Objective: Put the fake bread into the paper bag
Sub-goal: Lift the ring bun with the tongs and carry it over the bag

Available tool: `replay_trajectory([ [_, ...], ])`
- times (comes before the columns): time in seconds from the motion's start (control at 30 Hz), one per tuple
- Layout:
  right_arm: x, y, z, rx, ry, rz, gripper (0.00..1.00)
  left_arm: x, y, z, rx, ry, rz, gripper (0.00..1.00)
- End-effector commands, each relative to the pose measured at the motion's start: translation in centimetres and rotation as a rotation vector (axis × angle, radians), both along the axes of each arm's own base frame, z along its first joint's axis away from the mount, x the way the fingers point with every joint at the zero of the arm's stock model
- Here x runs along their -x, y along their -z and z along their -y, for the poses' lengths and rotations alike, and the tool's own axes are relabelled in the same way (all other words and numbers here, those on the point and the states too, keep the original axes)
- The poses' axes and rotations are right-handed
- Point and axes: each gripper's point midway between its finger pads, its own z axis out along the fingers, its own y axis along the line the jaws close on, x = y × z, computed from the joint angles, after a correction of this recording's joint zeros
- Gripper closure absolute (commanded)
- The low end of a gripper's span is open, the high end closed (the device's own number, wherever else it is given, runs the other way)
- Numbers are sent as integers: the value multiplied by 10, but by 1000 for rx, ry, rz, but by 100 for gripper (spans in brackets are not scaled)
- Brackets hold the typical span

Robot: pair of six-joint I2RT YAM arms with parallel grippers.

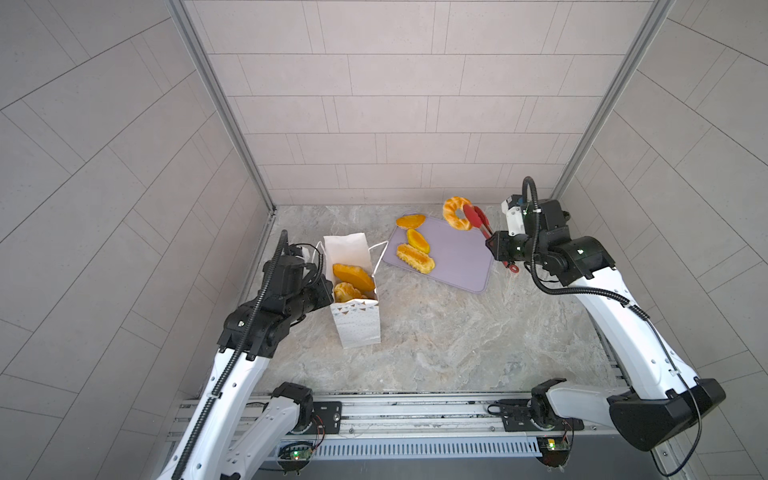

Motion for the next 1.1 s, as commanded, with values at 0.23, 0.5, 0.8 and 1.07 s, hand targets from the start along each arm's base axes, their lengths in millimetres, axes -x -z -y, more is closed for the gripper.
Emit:
replay_trajectory([
  [0.23,30,-69,-50,-61,-153,144,68,0,-8,-1,5,-8,30,86],
  [0.5,49,-96,-94,-38,-280,205,68,2,-7,-2,5,-10,27,86],
  [0.8,63,-107,-133,4,-384,229,68,2,-9,-2,7,-11,32,86],
  [1.07,74,-103,-170,100,-473,235,68,4,-8,-2,7,-12,31,86],
])
